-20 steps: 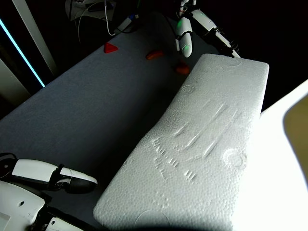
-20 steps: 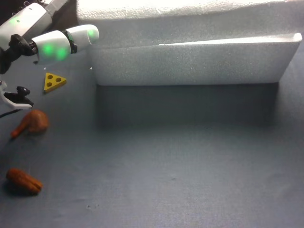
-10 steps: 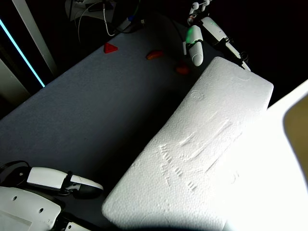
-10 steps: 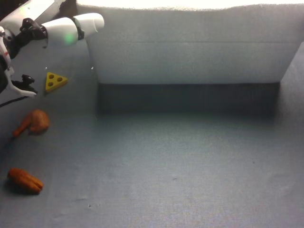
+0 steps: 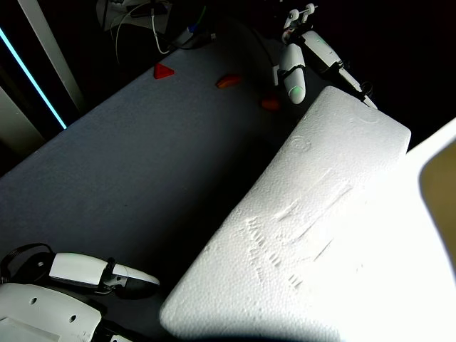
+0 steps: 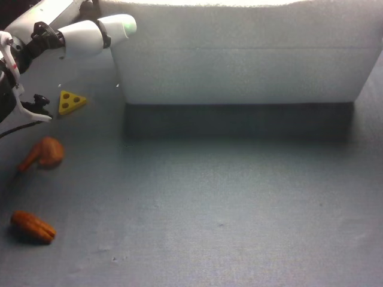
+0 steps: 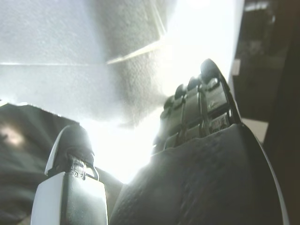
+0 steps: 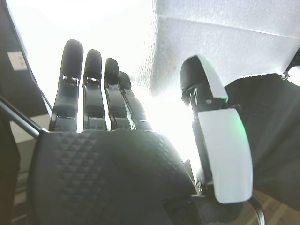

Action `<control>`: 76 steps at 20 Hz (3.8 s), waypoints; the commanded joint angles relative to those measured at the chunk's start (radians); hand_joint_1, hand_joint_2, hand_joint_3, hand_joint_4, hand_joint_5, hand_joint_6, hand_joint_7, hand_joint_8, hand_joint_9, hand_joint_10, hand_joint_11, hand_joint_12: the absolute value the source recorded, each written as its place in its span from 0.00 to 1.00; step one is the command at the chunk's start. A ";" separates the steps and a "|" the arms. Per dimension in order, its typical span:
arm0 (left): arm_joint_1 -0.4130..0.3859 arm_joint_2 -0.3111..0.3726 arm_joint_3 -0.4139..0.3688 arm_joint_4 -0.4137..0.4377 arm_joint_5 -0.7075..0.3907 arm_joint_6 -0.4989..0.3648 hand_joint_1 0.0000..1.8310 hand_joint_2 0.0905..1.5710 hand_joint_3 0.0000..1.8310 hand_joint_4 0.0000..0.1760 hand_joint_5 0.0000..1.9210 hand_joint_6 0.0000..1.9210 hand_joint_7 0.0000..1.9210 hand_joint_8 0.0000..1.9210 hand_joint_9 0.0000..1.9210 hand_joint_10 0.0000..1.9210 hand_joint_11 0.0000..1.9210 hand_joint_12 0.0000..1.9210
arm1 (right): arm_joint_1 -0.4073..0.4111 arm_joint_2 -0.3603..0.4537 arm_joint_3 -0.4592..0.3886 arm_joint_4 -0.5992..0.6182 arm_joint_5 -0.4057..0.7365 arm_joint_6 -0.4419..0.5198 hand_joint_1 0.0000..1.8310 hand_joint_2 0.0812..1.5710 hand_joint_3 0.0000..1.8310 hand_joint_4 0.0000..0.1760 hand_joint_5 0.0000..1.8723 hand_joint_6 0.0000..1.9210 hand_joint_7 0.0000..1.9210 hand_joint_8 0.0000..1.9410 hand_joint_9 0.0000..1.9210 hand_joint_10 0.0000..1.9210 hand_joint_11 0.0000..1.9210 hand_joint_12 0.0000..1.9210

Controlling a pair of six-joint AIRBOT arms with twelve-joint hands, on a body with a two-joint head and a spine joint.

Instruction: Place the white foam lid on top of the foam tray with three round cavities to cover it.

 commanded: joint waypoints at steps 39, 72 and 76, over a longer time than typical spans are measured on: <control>0.083 0.095 -0.082 0.013 -0.162 0.049 0.16 0.72 0.00 0.00 0.00 0.00 0.00 0.00 0.00 0.00 0.00 0.22 | -0.009 0.133 -0.100 0.015 0.151 -0.105 0.27 0.84 0.00 0.00 0.00 0.00 0.01 0.00 0.00 0.17 0.00 0.76; 0.126 0.161 -0.157 -0.015 -0.277 0.078 0.18 0.71 0.00 0.00 0.01 0.00 0.00 0.00 0.00 0.00 0.00 0.23 | -0.035 0.125 -0.110 0.016 0.153 -0.105 0.24 0.84 0.00 0.00 0.00 0.00 0.00 0.00 0.01 0.01 0.00 0.49; 0.154 0.159 -0.161 -0.023 -0.280 0.070 0.17 0.71 0.00 0.09 0.00 0.00 0.00 0.00 0.00 0.00 0.00 0.17 | -0.049 0.127 -0.116 0.021 0.156 -0.105 0.23 0.82 0.00 0.00 0.00 0.00 0.00 0.00 0.00 0.00 0.00 0.48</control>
